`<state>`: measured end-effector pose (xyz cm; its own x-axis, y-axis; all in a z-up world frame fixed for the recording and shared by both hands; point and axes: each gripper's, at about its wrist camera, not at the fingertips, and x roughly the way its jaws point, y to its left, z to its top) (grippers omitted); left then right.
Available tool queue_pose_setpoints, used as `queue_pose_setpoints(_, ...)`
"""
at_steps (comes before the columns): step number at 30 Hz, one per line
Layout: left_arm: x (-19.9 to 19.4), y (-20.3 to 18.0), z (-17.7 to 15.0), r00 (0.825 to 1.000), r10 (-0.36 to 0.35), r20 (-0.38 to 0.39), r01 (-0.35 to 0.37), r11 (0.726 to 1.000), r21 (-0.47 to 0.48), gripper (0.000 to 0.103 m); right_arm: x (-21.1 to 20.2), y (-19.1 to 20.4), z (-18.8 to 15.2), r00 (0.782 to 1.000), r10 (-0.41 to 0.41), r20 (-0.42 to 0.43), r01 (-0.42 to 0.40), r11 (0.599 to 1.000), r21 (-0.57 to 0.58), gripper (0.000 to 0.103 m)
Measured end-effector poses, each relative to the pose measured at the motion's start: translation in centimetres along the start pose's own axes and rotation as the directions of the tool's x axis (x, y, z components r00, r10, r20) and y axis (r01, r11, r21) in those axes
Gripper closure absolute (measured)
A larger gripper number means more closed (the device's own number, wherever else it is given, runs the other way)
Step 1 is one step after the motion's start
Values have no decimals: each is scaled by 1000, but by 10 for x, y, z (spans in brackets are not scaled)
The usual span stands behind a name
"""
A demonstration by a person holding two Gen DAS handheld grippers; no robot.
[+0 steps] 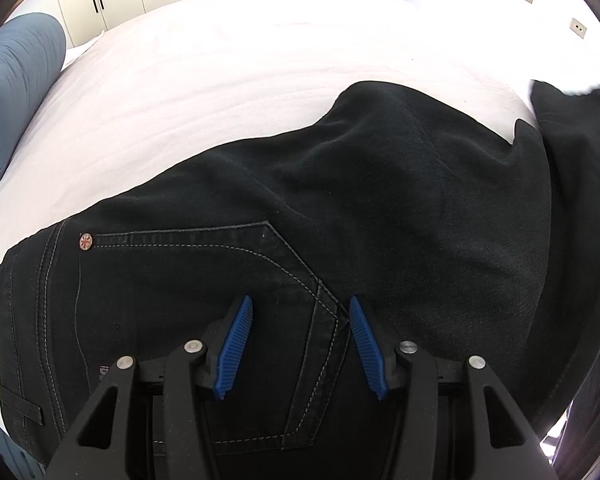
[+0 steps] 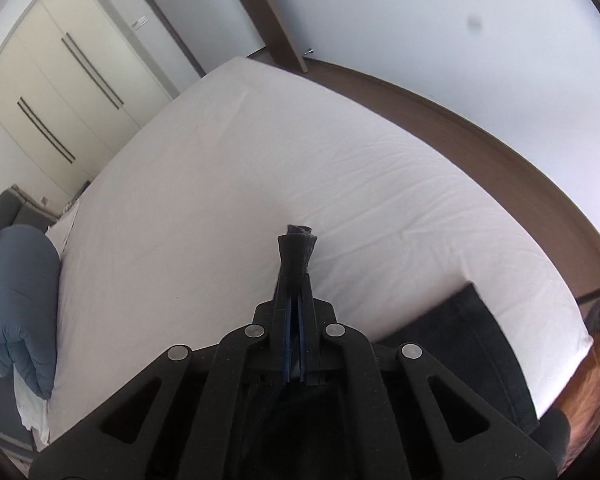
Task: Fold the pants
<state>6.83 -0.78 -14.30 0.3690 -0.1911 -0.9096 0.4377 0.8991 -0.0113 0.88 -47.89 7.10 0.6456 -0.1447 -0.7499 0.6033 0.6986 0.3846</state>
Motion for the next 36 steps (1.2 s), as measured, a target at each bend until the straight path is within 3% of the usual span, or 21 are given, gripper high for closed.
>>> queue_pose_setpoints(9, 2, -2, 10, 1000, 11, -14, -11, 1000, -26, 49, -51, -100, -71, 999, -21, 27, 15, 980, 201, 102)
queue_pose_setpoints(12, 2, -4, 12, 1000, 12, -4, -12, 999, -42, 45, -49, -134, -91, 999, -35, 2, 33, 962, 273, 102)
queue_pose_setpoints(16, 3, -9, 13, 1000, 8, 2, -8, 999, -51, 32, -44, -174, -118, 999, -39, -31, 47, 929, 366, 102)
queue_pose_setpoints(20, 5, -16, 16, 1000, 21, -13, -22, 999, -49, 24, -31, -193, -132, 998, -35, -50, 53, 913, 404, 102)
queue_pose_setpoints(31, 12, -30, 16, 1000, 14, -13, -15, 998, -59, 12, -33, -193, -142, 996, -40, -77, 67, 917, 392, 102)
queue_pose_setpoints(36, 18, -40, 21, 1000, 13, -9, -14, 998, -57, 3, -26, -206, -141, 994, 20, -103, 26, 904, 426, 98)
